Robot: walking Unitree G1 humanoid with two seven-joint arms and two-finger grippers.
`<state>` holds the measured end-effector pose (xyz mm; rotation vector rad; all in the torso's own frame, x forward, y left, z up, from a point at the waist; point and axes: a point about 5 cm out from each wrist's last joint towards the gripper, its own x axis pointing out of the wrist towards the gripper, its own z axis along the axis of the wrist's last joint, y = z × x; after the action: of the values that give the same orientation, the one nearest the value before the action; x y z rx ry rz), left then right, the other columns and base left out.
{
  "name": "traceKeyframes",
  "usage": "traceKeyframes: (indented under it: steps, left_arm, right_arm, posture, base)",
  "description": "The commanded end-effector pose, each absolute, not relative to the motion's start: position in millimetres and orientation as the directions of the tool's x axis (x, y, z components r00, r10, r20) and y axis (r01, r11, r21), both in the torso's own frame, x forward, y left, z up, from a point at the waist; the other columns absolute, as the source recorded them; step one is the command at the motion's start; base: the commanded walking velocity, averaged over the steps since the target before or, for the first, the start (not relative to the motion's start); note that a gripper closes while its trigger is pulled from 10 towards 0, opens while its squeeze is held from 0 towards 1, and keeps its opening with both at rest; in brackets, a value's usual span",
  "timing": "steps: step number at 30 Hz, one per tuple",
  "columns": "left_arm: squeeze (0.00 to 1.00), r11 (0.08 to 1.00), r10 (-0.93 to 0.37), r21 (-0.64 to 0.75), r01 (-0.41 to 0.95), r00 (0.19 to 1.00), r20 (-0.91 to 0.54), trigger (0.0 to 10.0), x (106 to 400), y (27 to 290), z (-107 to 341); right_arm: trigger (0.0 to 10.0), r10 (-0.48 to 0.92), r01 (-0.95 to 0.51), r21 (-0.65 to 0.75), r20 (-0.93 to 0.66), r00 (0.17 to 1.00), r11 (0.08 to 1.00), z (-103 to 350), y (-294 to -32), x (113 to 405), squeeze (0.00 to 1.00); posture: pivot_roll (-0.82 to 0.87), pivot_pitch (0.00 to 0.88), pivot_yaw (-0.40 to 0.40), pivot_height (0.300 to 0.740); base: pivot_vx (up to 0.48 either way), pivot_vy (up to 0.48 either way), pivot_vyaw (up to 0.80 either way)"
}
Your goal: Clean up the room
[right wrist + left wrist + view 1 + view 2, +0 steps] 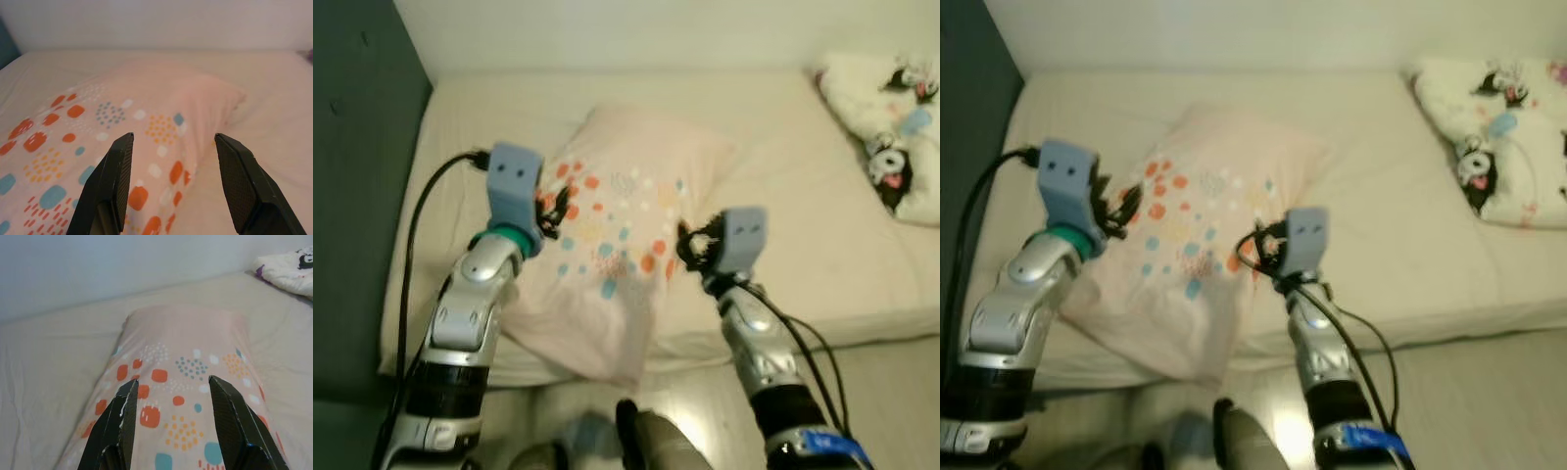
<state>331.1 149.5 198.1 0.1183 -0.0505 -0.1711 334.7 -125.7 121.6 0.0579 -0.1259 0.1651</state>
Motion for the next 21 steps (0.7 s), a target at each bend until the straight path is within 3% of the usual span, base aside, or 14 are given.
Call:
traceKeyframes:
  steps: [1, 17, 21]
  left_arm:
    - [0.0, 0.979, -0.167, 0.124, 0.164, 0.986, 0.011, 10.0, 329.7, 150.2, 190.4]
    - [0.0, 0.982, -0.164, 0.097, 0.162, 0.986, 0.018, 10.0, 327.4, 150.5, 191.0]
    - [0.0, 0.981, -0.172, 0.091, 0.171, 0.985, 0.005, 10.0, 324.9, 149.9, 187.5]
  right_arm:
    - [10.0, 0.16, -0.166, 0.061, 0.093, 0.983, 0.984, 111.3, -124.4, 330.4, 0.0]
    - [10.0, 0.135, -0.136, 0.016, 0.066, 0.989, 0.991, 109.3, -128.0, 333.6, 0.0]
    - [10.0, 0.137, -0.138, 0.014, 0.07, 0.988, 0.99, 109.7, -128.8, 333.5, 0.0]
  posture:
    - [0.0, 0.151, 0.005, 0.74]
    - [0.0, 0.151, 0.004, 0.74]
    - [0.0, 0.152, 0.003, 0.74]
  base:
    - [0.0, 0.0, -0.51]
    - [0.0, 0.0, -0.03]
    - [0.0, 0.0, 0.79]
